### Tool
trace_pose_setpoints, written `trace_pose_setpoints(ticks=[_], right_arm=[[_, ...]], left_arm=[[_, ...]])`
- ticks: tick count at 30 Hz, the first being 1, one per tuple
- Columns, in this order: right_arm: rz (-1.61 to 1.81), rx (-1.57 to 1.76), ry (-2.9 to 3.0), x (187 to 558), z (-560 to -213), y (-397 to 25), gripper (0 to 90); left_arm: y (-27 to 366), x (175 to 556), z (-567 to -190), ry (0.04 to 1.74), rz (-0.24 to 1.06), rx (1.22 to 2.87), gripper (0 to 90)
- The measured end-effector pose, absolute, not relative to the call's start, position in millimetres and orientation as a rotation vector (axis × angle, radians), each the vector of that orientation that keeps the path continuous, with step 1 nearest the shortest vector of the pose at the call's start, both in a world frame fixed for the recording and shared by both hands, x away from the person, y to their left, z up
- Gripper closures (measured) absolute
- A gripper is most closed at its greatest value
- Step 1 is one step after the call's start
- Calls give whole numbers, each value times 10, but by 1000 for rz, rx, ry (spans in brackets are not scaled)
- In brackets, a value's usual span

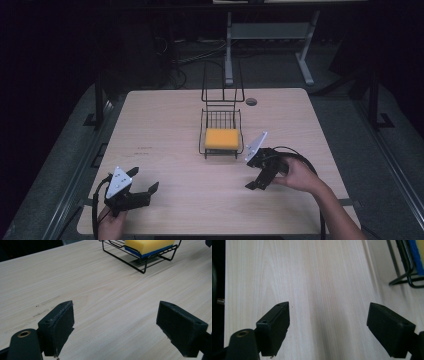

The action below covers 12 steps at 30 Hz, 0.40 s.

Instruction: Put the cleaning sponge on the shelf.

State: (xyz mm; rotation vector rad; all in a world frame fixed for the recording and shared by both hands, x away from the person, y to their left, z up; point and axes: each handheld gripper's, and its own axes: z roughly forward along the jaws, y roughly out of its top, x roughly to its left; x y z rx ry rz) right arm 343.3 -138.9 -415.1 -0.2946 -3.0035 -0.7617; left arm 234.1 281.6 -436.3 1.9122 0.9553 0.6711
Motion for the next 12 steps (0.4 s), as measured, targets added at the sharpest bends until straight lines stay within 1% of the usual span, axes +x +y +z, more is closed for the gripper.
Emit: trace_pose_setpoints(ticks=[8,12], right_arm=[[-756,-325,-3003,3383,-4194,-1500,182],[-766,-331,-3012,3339,-4164,-1520,180]], left_arm=[[2813,2342,-4364,954,671,1915,141],[2810,2346,-4364,952,672,1916,141]])
